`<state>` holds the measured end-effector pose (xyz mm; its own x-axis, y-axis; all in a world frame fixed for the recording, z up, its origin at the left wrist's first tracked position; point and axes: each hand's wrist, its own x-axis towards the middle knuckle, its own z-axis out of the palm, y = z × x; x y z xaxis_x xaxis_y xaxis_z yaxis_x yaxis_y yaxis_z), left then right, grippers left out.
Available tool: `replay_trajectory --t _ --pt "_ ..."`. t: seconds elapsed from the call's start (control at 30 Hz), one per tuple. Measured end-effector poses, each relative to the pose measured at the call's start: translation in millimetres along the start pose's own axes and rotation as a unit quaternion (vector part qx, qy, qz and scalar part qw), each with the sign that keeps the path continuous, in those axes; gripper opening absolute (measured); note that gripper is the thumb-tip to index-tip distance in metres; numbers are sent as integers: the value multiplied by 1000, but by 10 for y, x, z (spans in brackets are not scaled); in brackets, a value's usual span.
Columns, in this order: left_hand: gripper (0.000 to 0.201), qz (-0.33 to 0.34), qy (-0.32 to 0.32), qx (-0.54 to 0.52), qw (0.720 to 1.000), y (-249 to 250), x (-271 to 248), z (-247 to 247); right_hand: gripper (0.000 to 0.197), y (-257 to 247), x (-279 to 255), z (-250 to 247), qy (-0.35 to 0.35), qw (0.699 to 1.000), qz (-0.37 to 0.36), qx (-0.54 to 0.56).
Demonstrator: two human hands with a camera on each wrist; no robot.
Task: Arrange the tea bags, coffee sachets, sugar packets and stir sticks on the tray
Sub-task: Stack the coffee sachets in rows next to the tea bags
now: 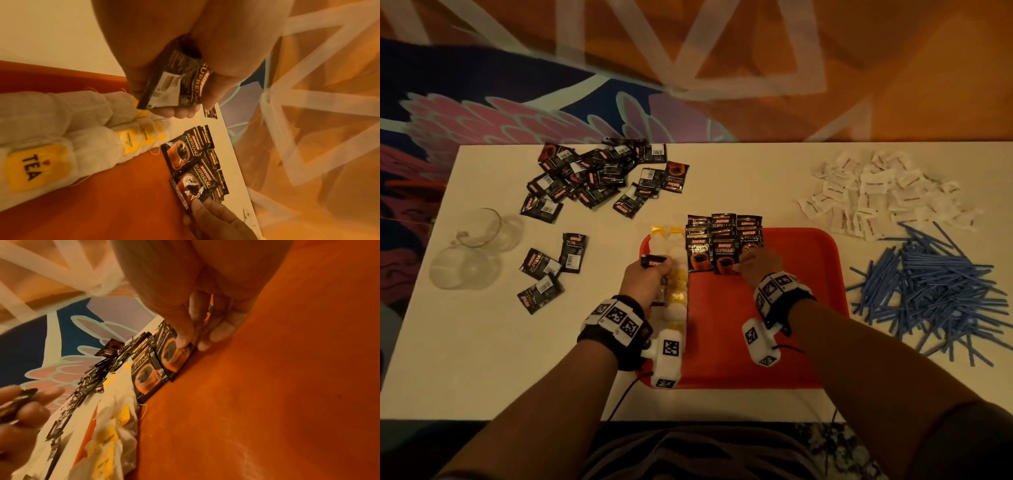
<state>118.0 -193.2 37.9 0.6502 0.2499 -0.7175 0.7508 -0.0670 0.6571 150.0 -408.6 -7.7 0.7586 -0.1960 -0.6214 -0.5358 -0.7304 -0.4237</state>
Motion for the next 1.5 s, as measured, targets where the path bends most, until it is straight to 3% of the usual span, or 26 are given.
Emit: replay_trajectory --t 0.2,0.47,0.7,0.93,1.1,1.23,1.3,1.4,1.5 --pt "6 -5 -10 -12 1000 1 54 -53 16 -26 88 32 24 999 18 12" --pt "15 -4 -8 -13 1000 -47 114 -48 14 -14 112 57 33 999 29 29" --pt "11 -5 -6 -40 999 -42 116 -17 19 4 102 42 39 995 47 75" --pt "9 16 6 -76 997 -16 86 42 12 -34 -90 -84 50 996 3 79" --pt "12 37 -10 -122 992 39 17 127 19 -233 -435 -116 -51 983 -153 85" --pt "11 37 -61 -173 982 119 -98 229 33 -365 -702 -97 -153 956 -186 166" --pt "14 47 -77 -185 979 137 -148 276 29 -372 -763 -91 -114 960 -208 152" --pt "30 87 0 -113 990 147 -153 314 9 -333 -784 -113 17 975 -196 105" --pt "57 106 13 -52 993 205 -260 349 20 -296 -772 -116 85 970 -221 53"
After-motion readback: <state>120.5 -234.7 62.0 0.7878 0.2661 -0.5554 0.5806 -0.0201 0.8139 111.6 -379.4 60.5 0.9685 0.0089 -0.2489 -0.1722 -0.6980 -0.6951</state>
